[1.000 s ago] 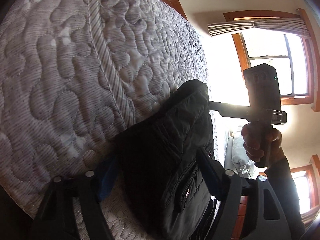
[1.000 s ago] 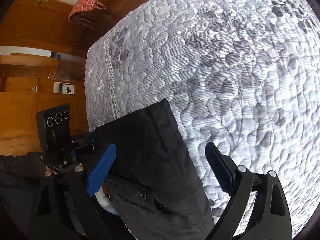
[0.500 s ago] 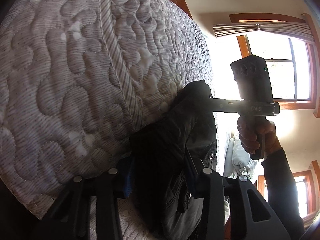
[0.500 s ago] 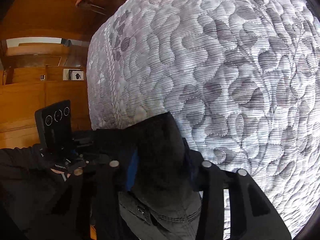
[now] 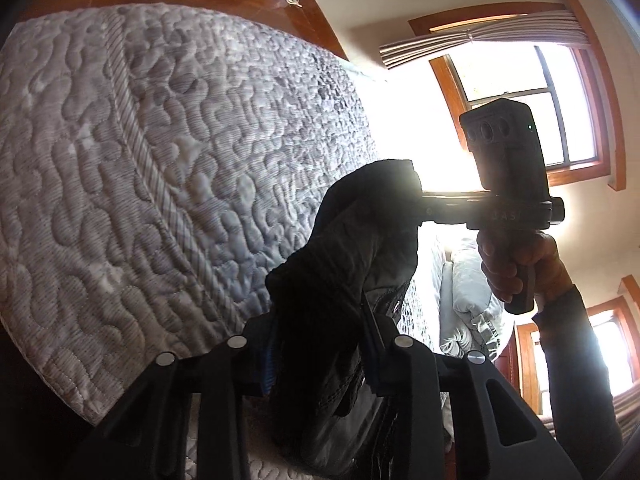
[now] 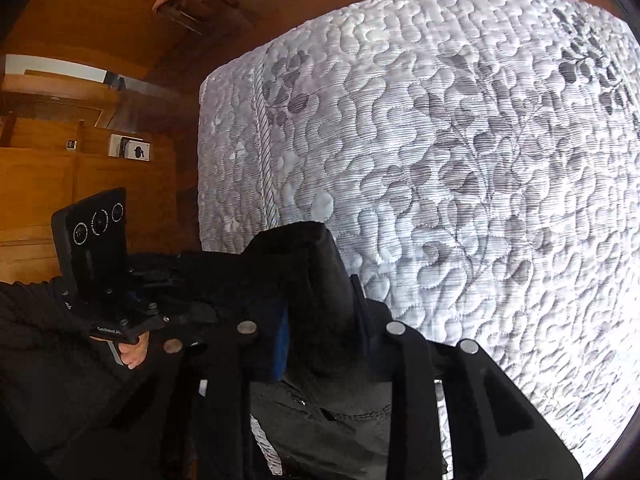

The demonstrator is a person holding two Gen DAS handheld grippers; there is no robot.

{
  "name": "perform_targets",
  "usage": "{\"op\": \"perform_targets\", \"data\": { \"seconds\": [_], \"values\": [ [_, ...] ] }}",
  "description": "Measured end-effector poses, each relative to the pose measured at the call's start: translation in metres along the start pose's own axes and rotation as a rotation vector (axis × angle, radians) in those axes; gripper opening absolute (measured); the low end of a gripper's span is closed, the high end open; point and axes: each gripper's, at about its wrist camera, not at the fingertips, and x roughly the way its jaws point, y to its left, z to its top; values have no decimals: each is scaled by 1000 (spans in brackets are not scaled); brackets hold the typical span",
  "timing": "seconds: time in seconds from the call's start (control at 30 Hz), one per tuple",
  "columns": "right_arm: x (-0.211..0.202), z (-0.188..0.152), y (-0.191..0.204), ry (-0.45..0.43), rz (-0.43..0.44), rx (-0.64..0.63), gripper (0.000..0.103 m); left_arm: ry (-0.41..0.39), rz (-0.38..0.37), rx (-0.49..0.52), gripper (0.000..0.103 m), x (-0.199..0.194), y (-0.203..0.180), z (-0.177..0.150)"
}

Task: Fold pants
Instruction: 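Grasp the folded pants end with the left gripper and lift it, then fold the held pants end over the bundle with the left gripper, then release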

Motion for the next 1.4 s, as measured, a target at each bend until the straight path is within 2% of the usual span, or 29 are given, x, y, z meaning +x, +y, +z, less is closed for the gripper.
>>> {"op": "perform_targets", "data": {
  "seconds": [0.27, 0.5, 0.83, 1.1, 1.4],
  "values": [
    [-60, -51, 26, -68, -106, 33, 25, -5, -41, 142, 33, -11, -71, -14],
    [-95, -104, 47, -134, -181, 73, 25, 19, -52, 275, 33, -16, -126, -35],
    [-137, -197, 71, -242, -264, 142, 22, 59, -103, 438, 32, -15, -197, -85],
    [-154, -265, 76, -320, -298, 204, 20, 105, -141, 550, 32, -3, -250, -128],
    [-164, -339, 76, -375, -314, 263, 18, 163, -151, 651, 32, 16, -287, -178]
  ]
}}
